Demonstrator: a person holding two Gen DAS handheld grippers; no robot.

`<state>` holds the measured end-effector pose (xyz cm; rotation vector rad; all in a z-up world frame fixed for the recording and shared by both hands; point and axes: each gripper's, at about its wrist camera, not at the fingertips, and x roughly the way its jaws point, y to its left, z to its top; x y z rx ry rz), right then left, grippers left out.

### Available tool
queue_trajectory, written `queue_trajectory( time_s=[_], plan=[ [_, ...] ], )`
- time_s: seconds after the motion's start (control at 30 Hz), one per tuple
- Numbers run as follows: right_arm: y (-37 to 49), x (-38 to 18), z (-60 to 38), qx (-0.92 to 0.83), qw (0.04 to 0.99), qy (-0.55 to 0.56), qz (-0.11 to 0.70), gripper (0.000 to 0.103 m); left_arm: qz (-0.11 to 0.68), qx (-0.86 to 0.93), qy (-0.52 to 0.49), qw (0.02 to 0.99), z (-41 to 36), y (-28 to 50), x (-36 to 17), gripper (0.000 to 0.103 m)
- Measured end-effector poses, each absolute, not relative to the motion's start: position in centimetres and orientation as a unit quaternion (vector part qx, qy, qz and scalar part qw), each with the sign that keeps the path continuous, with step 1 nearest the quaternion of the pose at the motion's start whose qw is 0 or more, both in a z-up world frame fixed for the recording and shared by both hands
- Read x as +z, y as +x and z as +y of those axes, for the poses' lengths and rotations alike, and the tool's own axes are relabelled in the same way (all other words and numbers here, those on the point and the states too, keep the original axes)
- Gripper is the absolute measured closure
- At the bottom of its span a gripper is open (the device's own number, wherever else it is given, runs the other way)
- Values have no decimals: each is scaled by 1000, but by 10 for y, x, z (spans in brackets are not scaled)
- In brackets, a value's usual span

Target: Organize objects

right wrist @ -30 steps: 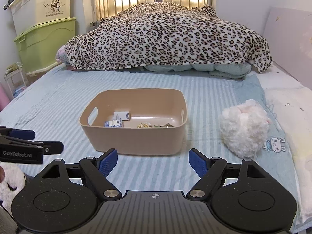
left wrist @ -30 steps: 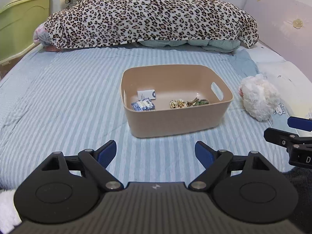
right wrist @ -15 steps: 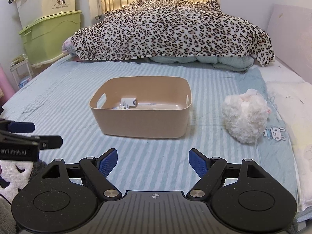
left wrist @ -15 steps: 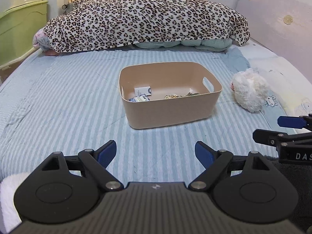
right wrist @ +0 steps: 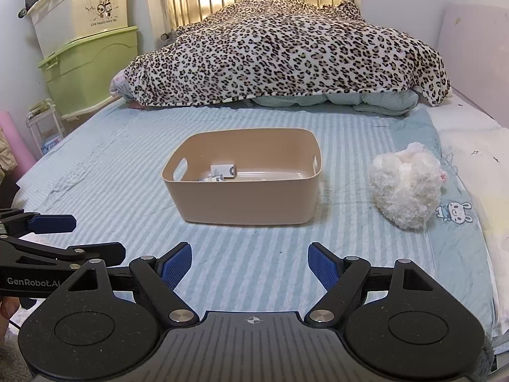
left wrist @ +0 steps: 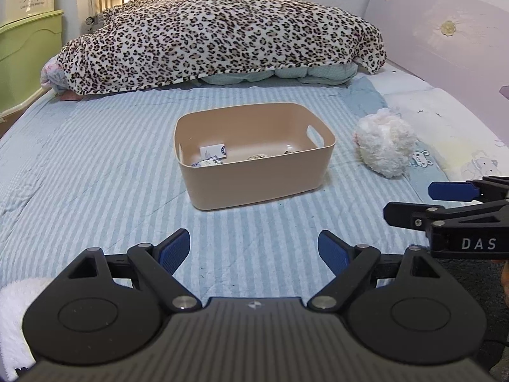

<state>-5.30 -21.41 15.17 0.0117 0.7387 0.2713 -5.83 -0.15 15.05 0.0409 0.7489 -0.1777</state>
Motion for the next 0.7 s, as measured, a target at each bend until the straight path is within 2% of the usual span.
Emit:
queue_trajectory(
  time_s=[0.7],
  plan=[
    [-59,152,-209,141,918,13,370,22,355,-97,19,930,-4,-66,158,15]
  ],
)
